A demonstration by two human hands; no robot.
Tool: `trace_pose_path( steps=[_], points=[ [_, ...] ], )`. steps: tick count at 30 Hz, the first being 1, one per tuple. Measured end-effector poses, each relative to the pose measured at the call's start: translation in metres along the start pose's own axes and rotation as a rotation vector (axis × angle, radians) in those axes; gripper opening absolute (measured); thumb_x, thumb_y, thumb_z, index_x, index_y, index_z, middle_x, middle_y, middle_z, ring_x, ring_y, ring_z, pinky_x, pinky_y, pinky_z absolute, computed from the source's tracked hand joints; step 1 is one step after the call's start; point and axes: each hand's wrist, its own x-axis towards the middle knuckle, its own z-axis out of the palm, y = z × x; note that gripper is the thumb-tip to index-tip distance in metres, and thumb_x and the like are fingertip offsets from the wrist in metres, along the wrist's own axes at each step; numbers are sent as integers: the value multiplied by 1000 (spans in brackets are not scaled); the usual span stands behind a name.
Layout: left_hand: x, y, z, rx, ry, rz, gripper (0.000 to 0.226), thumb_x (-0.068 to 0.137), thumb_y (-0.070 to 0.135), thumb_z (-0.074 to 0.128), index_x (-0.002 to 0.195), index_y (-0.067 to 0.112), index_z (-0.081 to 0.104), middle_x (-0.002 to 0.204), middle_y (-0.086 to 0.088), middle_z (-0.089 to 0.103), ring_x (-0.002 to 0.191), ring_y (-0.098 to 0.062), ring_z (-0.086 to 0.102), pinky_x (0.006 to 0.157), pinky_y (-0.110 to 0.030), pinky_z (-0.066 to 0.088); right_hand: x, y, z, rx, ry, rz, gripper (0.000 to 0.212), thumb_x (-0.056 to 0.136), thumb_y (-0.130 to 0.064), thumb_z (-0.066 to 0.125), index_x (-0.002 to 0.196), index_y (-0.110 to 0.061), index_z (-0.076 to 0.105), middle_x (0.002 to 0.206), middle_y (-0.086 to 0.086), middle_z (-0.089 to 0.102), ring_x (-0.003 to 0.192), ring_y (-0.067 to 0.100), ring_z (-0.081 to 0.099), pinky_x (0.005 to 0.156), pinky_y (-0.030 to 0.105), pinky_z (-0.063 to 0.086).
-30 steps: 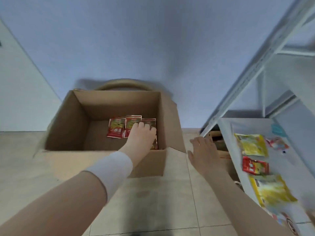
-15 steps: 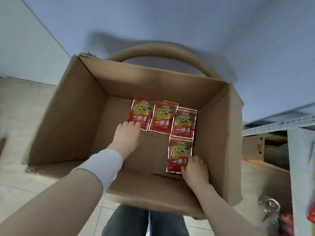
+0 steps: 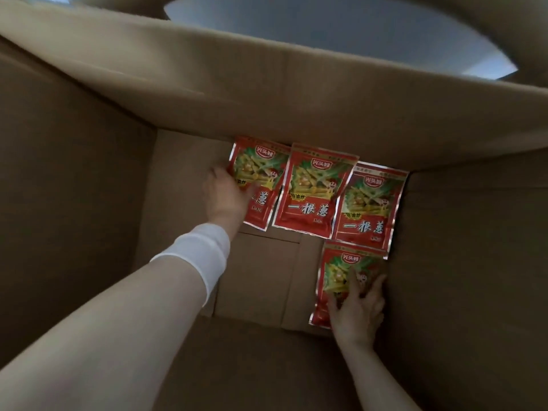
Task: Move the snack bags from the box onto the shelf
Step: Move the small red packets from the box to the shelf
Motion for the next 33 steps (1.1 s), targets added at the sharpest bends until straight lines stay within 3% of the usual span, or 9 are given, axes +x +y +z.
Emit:
trace_pose_path(
  steps=[3,7,12,18,21,24,26,30,33],
  points=[
    [10,-6,1,-32,-28,-11,72,68,32,81,127,11,45,125,-12,51,120,-30,46,99,-48,42,-4,3,0,156,49,-19,86,80,-45,66,147,-37,13,156,9,-4,143,32,6,114,49,18],
    [13,-9,-7,-154,-190,-54,62,69,31,81,119,9,50,113,-7,63,102,-25,62,87,-39,52,-3,5,1,478,46,278,108,61,-18,86,146,-19,19,148,16,18,137,34,21,108,50,28],
    [-4,-8,-23,-353,-338,-105,43,79,22,74,116,8,56,104,-4,64,94,-22,64,80,-31,49,-2,2,2,685,-36,456,92,59,-12,86,133,-11,31,135,16,45,124,36,46,97,48,40],
    [-38,-12,-43,-496,-308,-134,26,82,23,70,104,16,56,99,-3,64,88,-18,62,82,-31,46,-11,9,-9,840,-188,465,90,60,-18,86,135,-9,38,137,14,47,127,33,44,104,46,35],
    [-62,-15,-58,-570,-288,-121,22,82,23,70,100,21,56,100,0,64,93,-20,63,86,-35,47,-20,11,-26,917,-295,422,76,62,-20,85,129,-8,50,128,13,56,120,32,51,105,43,38],
    [-93,-13,-80,-619,-295,-114,19,83,26,69,97,24,57,102,0,66,97,-21,64,91,-40,49,-38,8,-49,977,-391,275,53,66,-13,81,114,-4,60,105,11,65,99,28,62,93,37,46],
    [-117,-7,-98,-656,-284,-102,29,82,30,69,106,24,55,107,1,66,99,-20,65,93,-43,49,-57,4,-70,986,-367,166,44,70,-14,79,110,-6,62,101,10,66,91,25,63,87,34,48],
    [-171,9,-138,-707,-282,-24,36,83,38,66,113,26,52,111,2,66,97,-15,65,90,-40,51,-107,5,-113,1011,-287,9,48,73,-22,78,116,-11,58,111,7,65,103,25,62,94,39,47],
    [-209,22,-169,-730,-265,50,41,82,39,66,117,24,52,115,1,65,100,-17,65,94,-44,50,-156,20,-142,1062,-235,-90,43,74,-24,77,112,-14,57,108,3,65,94,18,62,85,33,48]
  ],
)
